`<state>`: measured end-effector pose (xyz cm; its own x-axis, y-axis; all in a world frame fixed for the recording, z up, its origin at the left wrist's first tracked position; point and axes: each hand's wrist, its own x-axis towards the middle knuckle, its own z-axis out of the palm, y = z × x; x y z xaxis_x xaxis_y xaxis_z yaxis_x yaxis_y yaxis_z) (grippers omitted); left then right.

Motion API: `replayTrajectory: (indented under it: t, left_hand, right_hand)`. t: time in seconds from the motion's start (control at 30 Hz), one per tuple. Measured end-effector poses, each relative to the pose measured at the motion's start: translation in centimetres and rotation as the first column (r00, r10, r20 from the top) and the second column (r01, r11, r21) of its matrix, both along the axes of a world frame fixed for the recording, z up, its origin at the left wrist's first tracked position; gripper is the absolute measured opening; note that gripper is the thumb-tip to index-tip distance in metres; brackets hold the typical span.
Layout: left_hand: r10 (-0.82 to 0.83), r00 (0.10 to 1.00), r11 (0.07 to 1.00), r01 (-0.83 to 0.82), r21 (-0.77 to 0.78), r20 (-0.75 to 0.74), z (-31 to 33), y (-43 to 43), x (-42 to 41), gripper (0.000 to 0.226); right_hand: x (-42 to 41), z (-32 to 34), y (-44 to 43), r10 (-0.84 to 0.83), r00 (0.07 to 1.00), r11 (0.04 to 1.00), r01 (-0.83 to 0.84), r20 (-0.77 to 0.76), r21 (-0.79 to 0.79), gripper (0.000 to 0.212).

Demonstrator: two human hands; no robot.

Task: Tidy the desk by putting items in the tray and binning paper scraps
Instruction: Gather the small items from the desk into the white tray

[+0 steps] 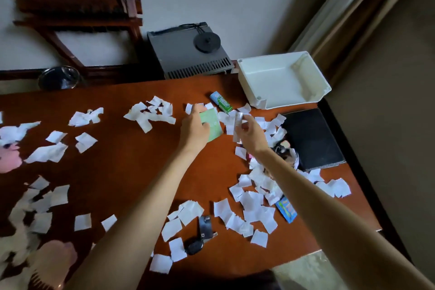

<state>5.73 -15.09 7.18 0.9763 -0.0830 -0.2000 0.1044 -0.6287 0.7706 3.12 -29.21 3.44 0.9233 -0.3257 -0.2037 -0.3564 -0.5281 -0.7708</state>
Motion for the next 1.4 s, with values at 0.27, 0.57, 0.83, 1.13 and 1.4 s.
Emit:
replayTrajectory:
  t: [0.27,0.57,0.83,1.13,1.4]
  left_hand:
    - [-0.066,0.996,0.992,0.072,-0.101,0.06,0.6,-9.8,6.2,0.028]
    - [-0.053,0.999,0.995,0.053,0.082,-0.007,-1.9,-21.1,13.8,0.037]
    - [-0.037,0.984,0.952,0.088,0.292,-0.174,-6.7,-24.6,17.6,0.037]
    - [-0.289,0.95,0.595,0.273,0.756,-0.116,-7.9,-26.0,17.2,0.038]
    - [-0.358,0.915,0.526,0.36,0.77,-0.184,-8.6,-25.7,17.1,0.034]
  right_hand:
    - [4.7,1.4,-9.2,-0.113,0.994,0.989,0.113,-0.003,0.091,0.038]
    - [14.3,-1.4,-19.7,-0.078,0.985,0.997,0.08,-0.152,0.008,0.038]
    - [18.2,-5.7,-23.0,0.024,0.961,0.994,-0.051,-0.274,-0.092,0.027]
    - [19.6,-7.1,-22.9,0.145,0.962,0.985,-0.163,-0.23,-0.06,0.035]
    - [19.3,-7.3,-23.6,0.206,0.924,0.976,-0.216,-0.322,0.003,0.026]
